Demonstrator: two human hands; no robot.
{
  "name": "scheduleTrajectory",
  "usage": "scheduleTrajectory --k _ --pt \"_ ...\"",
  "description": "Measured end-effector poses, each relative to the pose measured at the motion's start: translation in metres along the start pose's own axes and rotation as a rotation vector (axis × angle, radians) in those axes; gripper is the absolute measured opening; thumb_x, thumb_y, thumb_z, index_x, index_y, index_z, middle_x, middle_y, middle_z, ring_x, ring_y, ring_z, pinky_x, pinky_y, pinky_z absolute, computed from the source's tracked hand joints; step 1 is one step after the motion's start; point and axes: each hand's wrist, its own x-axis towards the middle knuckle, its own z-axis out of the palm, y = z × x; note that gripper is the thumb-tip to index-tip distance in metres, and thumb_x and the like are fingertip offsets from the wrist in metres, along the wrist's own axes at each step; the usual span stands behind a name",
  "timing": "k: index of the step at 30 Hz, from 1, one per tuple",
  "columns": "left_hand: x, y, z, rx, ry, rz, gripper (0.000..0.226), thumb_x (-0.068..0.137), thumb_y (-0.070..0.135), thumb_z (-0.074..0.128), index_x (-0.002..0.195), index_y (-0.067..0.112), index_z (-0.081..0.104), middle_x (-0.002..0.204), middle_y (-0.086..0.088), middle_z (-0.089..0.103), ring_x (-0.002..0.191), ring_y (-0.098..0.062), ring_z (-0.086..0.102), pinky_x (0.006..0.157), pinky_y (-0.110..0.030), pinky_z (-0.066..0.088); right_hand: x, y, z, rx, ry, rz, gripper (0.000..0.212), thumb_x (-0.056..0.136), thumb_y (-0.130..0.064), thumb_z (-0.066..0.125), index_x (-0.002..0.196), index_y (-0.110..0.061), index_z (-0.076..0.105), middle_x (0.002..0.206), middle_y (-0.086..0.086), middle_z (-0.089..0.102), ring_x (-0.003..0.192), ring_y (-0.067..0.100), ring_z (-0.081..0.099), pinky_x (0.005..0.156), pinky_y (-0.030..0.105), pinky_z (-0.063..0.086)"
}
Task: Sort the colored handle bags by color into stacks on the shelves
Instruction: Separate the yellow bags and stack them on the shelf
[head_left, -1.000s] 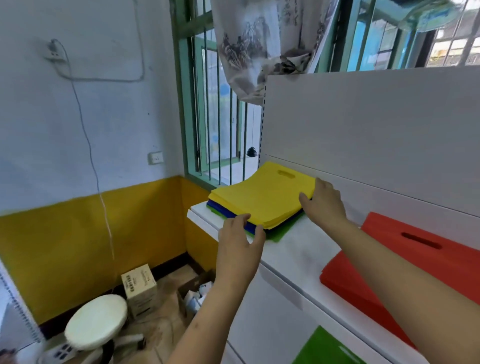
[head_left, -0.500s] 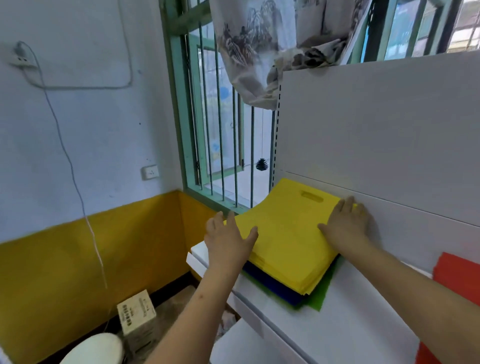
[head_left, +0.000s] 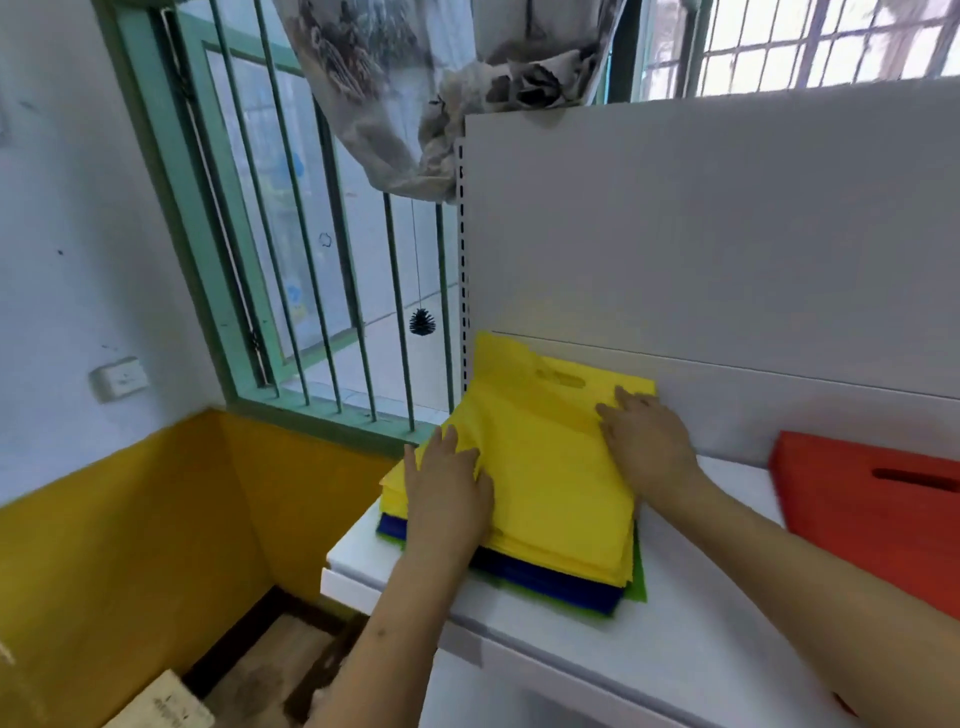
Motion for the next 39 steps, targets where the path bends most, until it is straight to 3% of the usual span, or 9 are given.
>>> scheduleTrajectory --k 5,11,14,20,23,27,30,35,39 --pt "-0.015 0.047 -0.011 -0.694 -0.059 0.077 0.047 0.105 0.029 0.040 0.150 0.016 0.036 0.152 0.004 0.039 0.136 -0.010 0.038 0.104 -0.014 0.030 -0.055 0.043 -0.053 0.184 0.168 0.262 0.031 0.101 -0.031 0.041 0.115 -0.017 0.064 0.102 0.015 0.068 0.092 0.035 0.062 0.064 0.036 0.042" --pt "-0.039 0.136 0.013 -1.086 -0.207 0.185 0.043 0.102 0.022 0.040 0.145 0.023 0.047 0.123 0.012 0.064 0.107 -0.007 0.058 0.099 -0.036 0.049 -0.155 0.117 -0.125 0.377 0.315 0.531 0.030 0.088 -0.017 0.060 0.117 -0.018 0.071 0.119 0.001 0.069 0.114 0.016 0.061 0.096 0.023 0.039" --pt "-0.070 0.190 0.022 -1.194 -0.256 0.233 0.042 0.099 0.017 0.042 0.138 0.026 0.055 0.110 0.030 0.062 0.095 0.022 0.056 0.082 -0.006 0.047 -0.210 0.153 -0.150 0.364 0.417 0.637 0.031 0.086 -0.013 0.061 0.114 -0.018 0.072 0.117 -0.001 0.070 0.112 0.014 0.061 0.098 0.023 0.040" --pt "-0.158 0.311 0.059 -1.183 -0.363 0.343 0.036 0.100 0.026 0.050 0.133 0.015 0.061 0.126 0.010 0.063 0.107 0.006 0.058 0.080 -0.002 0.041 -0.339 0.260 -0.195 0.275 0.613 0.822 0.021 0.094 -0.020 0.059 0.108 -0.014 0.074 0.112 0.001 0.072 0.104 0.018 0.063 0.087 0.025 0.044" --pt "-0.200 0.373 0.091 -1.206 -0.374 0.351 0.030 0.100 0.030 0.052 0.117 0.013 0.070 0.107 0.011 0.071 0.101 0.003 0.061 0.084 -0.013 0.046 -0.399 0.325 -0.202 0.258 0.625 0.900 0.024 0.094 -0.014 0.056 0.112 -0.013 0.072 0.118 0.003 0.069 0.111 0.020 0.061 0.094 0.028 0.044" --pt "-0.255 0.454 0.144 -1.113 -0.357 0.324 0.048 0.088 0.004 0.057 0.134 0.017 0.060 0.127 -0.011 0.065 0.108 -0.021 0.064 0.093 -0.030 0.050 -0.471 0.418 -0.211 0.223 0.606 1.000 0.033 0.090 0.000 0.051 0.115 -0.012 0.070 0.123 0.005 0.066 0.110 0.024 0.060 0.089 0.021 0.038" --pt "-0.275 0.491 0.169 -1.067 -0.413 0.285 0.068 0.078 0.007 0.058 0.142 0.027 0.049 0.135 -0.003 0.058 0.116 -0.028 0.059 0.100 -0.046 0.048 -0.498 0.471 -0.211 0.200 0.586 1.038 0.039 0.088 0.001 0.052 0.121 -0.013 0.065 0.134 0.006 0.059 0.119 0.026 0.055 0.097 0.027 0.038" --pt "-0.283 0.533 0.204 -0.844 -0.555 0.235 0.069 0.079 0.002 0.064 0.144 0.017 0.047 0.129 -0.005 0.060 0.103 -0.022 0.060 0.085 -0.032 0.048 -0.507 0.548 -0.197 0.309 0.522 1.085 0.049 0.089 -0.002 0.057 0.136 -0.015 0.053 0.144 0.009 0.047 0.132 0.026 0.043 0.110 0.035 0.033" --pt "-0.274 0.551 0.232 -0.516 -0.724 0.329 0.030 0.082 0.017 0.068 0.113 0.015 0.068 0.105 -0.003 0.068 0.092 -0.019 0.062 0.077 -0.028 0.046 -0.490 0.600 -0.173 0.422 0.419 1.061 0.051 0.092 -0.006 0.056 0.140 -0.020 0.047 0.140 0.007 0.051 0.128 0.024 0.048 0.097 0.025 0.036"
